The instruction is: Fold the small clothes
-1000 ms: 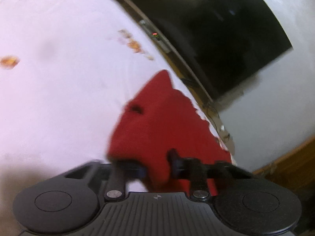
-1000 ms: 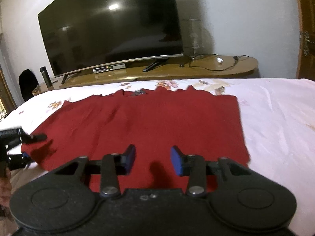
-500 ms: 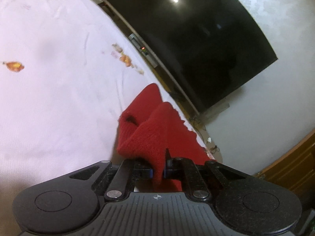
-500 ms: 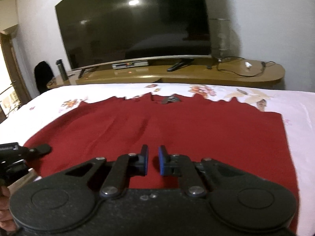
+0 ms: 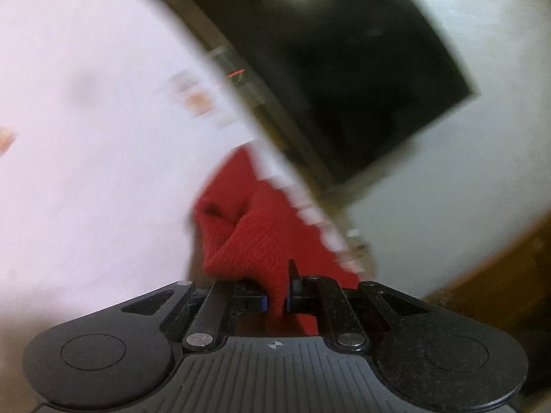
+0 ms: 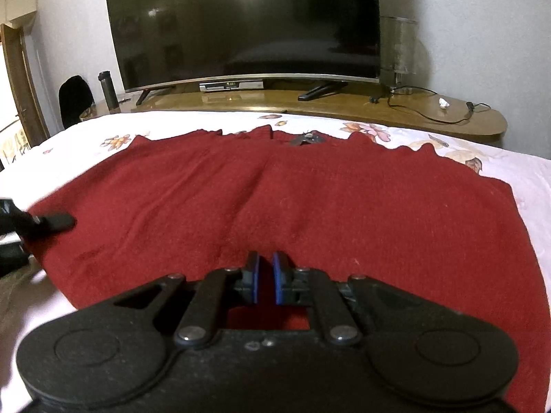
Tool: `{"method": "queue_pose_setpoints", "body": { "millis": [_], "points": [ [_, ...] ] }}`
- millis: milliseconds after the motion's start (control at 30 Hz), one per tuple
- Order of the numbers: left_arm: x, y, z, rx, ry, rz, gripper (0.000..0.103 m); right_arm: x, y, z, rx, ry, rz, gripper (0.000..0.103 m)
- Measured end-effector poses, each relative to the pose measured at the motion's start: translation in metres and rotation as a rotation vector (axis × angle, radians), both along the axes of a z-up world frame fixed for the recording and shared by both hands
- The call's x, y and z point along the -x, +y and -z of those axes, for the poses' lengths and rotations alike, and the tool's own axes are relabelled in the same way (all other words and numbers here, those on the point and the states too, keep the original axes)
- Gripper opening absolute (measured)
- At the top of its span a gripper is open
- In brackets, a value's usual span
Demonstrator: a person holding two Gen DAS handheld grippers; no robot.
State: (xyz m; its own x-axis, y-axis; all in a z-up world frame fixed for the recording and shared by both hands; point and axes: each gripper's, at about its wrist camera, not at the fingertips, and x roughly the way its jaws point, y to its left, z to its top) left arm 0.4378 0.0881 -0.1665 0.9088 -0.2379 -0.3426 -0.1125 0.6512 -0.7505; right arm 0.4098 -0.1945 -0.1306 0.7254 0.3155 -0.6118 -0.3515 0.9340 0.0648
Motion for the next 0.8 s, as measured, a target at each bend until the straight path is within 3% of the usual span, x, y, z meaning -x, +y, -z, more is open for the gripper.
{"method": "queue_pose_setpoints", "body": {
  "millis": [133,267,300,333,467,567,633,667,700,733,800],
  "points": [
    [-0.020,-0.043,-0.060,-0.205,-0.113,0.154,0.009,-0.005,-0.009,0.001,-0.062,0.019,0.014,0.007],
    [-0.044,-0.107,-0.103,-0.327,-0.203,0.353,0.009,-0.008,-0.024,-0.001,-0.165,0.072,0.041,0.005],
    [-0.050,-0.129,-0.109,-0.351,-0.217,0.413,0.009,-0.006,-0.036,-0.006,-0.204,0.085,0.071,0.006],
    [-0.053,-0.142,-0.112,-0.356,-0.225,0.455,0.009,0.000,-0.049,-0.013,-0.229,0.062,0.114,0.016],
    [-0.073,-0.217,-0.095,-0.336,-0.212,0.648,0.009,0.031,-0.130,-0.033,-0.344,0.016,0.321,0.018],
    [-0.092,-0.274,-0.049,-0.318,-0.084,0.778,0.009,0.058,-0.194,-0.037,-0.411,0.023,0.469,0.021],
    [-0.101,-0.298,-0.017,-0.357,0.041,0.826,0.009,0.076,-0.227,-0.035,-0.437,0.036,0.538,0.028],
    [-0.098,-0.301,-0.013,-0.377,0.029,0.813,0.010,0.084,-0.240,-0.034,-0.455,0.044,0.559,0.030],
    [-0.093,-0.297,-0.018,-0.367,0.017,0.805,0.019,0.091,-0.249,-0.033,-0.479,0.050,0.570,0.038],
    [-0.094,-0.292,-0.024,-0.347,0.015,0.817,0.046,0.102,-0.258,-0.034,-0.507,0.047,0.577,0.047],
    [-0.074,-0.275,-0.051,-0.340,-0.058,0.814,0.078,0.115,-0.265,-0.036,-0.530,0.025,0.573,0.055]
  ]
}}
